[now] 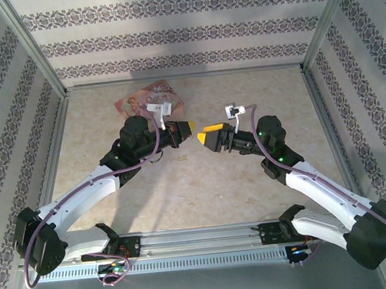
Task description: Unlock the padlock with the key
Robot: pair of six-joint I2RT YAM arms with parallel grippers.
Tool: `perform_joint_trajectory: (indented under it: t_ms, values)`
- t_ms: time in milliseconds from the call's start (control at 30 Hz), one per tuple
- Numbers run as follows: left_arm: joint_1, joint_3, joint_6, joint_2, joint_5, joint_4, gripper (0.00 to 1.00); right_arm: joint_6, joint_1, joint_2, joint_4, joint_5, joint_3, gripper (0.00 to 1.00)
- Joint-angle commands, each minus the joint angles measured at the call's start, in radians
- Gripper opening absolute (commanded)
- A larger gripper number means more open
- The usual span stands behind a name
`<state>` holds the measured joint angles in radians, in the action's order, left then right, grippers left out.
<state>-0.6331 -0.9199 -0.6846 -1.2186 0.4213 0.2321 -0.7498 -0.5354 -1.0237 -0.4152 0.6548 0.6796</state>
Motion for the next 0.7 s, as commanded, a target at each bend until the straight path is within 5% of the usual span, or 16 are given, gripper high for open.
perform_joint_trajectory:
  t_ms: [0, 667]
  values:
    - [-0.004, -0.003, 0.007, 0.002, 0.029, 0.075, 0.00, -0.027, -0.020, -0.016, -0.092, 0.028, -0.008, 0.68]
    - [-0.004, 0.012, -0.008, 0.011, 0.010, 0.090, 0.00, -0.067, -0.056, -0.134, -0.199, 0.032, -0.002, 0.48]
